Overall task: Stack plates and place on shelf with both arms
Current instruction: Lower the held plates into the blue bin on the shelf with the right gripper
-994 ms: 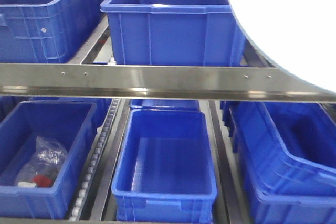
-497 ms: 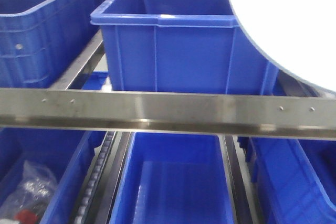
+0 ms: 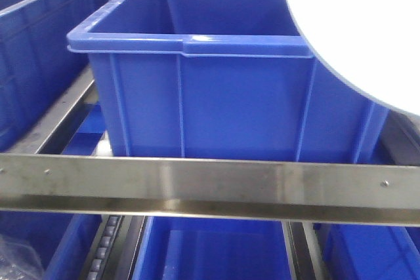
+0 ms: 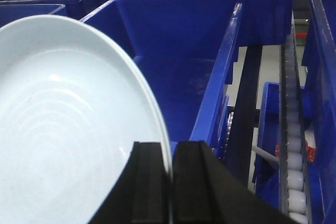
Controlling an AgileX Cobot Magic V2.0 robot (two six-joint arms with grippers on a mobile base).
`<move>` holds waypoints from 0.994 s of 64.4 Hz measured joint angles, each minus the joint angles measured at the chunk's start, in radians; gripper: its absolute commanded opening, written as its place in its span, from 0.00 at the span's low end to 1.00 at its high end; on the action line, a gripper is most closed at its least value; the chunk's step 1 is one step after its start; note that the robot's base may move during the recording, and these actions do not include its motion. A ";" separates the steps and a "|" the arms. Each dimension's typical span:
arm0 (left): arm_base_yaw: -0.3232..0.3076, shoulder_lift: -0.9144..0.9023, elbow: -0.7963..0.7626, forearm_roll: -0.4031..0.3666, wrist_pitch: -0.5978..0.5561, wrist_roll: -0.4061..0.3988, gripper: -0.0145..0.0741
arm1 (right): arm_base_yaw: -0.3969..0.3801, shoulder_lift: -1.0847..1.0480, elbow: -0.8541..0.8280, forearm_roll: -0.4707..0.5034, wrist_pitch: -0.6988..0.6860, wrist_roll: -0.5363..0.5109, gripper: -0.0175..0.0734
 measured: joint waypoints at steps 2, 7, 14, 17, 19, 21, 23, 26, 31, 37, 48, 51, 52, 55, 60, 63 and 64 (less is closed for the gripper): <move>0.000 0.000 0.000 0.000 0.000 0.000 0.26 | 0.000 0.000 0.000 0.000 0.000 0.000 0.25; 0.000 0.000 0.000 0.000 0.000 0.000 0.26 | 0.000 0.000 0.000 0.000 0.000 0.000 0.25; 0.000 0.000 0.000 0.000 0.000 0.000 0.26 | 0.000 0.000 0.000 0.000 0.000 0.000 0.25; 0.000 0.000 0.000 0.000 0.000 0.000 0.26 | 0.000 0.000 0.000 0.000 0.000 0.000 0.25; 0.000 0.000 0.000 0.000 0.000 0.000 0.26 | 0.000 0.000 0.000 0.000 0.000 0.000 0.25; 0.000 0.000 0.000 0.000 0.000 0.000 0.26 | 0.000 0.000 0.000 0.000 0.000 0.000 0.25; 0.000 0.000 0.000 0.000 0.000 0.000 0.26 | 0.000 0.000 0.000 0.000 0.000 0.000 0.25; 0.000 0.000 0.000 0.000 0.000 0.000 0.26 | 0.000 0.000 0.000 0.000 0.000 0.000 0.25; 0.000 0.000 0.000 0.000 0.000 0.000 0.26 | 0.000 0.000 0.000 0.000 0.000 0.000 0.25; 0.000 0.000 0.000 0.000 0.000 0.000 0.26 | 0.000 0.000 0.000 0.000 0.000 0.000 0.25; 0.000 0.000 0.000 0.000 0.000 0.000 0.26 | 0.000 0.000 0.000 0.000 0.000 0.000 0.25; 0.000 0.000 0.000 0.000 0.000 0.000 0.26 | 0.000 0.000 0.000 0.000 -0.003 0.000 0.25; 0.000 0.000 0.000 0.000 0.000 0.000 0.26 | 0.000 0.000 0.000 0.000 -0.005 0.000 0.25; 0.000 0.000 0.000 0.000 0.000 0.000 0.26 | 0.000 0.000 0.000 0.000 -0.012 0.000 0.25; 0.000 0.000 0.000 0.000 0.000 0.000 0.26 | 0.000 0.000 0.000 0.000 -0.020 0.000 0.25; 0.000 0.000 0.000 0.000 0.000 0.000 0.26 | 0.000 0.000 0.000 0.000 -0.027 0.000 0.25; 0.000 0.000 0.000 0.000 0.000 0.000 0.26 | 0.000 0.002 0.000 0.000 -0.030 0.000 0.25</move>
